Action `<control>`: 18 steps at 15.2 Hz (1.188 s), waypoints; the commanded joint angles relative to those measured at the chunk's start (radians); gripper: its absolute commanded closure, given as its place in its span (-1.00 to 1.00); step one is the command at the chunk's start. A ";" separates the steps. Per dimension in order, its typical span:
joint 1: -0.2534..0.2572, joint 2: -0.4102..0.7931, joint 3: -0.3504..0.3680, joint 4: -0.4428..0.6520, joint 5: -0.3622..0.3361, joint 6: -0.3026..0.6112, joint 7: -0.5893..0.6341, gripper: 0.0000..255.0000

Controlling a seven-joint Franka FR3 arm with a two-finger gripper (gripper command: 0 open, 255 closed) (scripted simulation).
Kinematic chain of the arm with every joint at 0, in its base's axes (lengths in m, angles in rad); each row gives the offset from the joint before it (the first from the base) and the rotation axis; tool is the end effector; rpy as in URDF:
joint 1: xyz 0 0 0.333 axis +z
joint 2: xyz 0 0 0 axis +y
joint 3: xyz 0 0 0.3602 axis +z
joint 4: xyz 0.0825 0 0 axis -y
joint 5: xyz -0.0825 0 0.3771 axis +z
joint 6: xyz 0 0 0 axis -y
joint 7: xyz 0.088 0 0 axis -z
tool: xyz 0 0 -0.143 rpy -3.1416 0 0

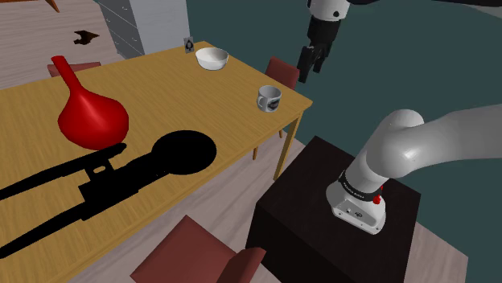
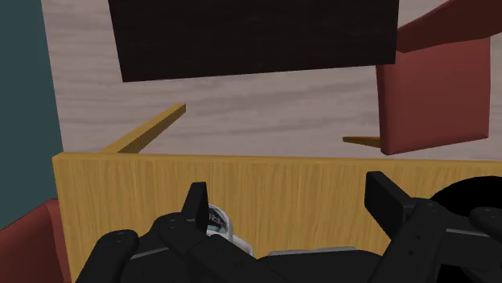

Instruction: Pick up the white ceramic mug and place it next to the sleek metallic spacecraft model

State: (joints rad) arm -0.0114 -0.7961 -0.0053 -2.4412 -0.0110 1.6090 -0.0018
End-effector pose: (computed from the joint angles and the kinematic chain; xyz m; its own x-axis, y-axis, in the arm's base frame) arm 0.2652 -0.0064 0.5521 0.9993 -0.0127 -0.0361 -0.0125 -0.9999 0.0071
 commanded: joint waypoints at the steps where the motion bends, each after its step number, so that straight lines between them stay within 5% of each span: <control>1: 0.000 0.000 0.000 0.000 0.000 0.000 0.000 -1.00; 18: -0.066 0.561 -0.196 0.106 -0.009 0.445 -0.175 -1.00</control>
State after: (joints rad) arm -0.0755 -0.2796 -0.1906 -2.3491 -0.0270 2.0236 -0.1638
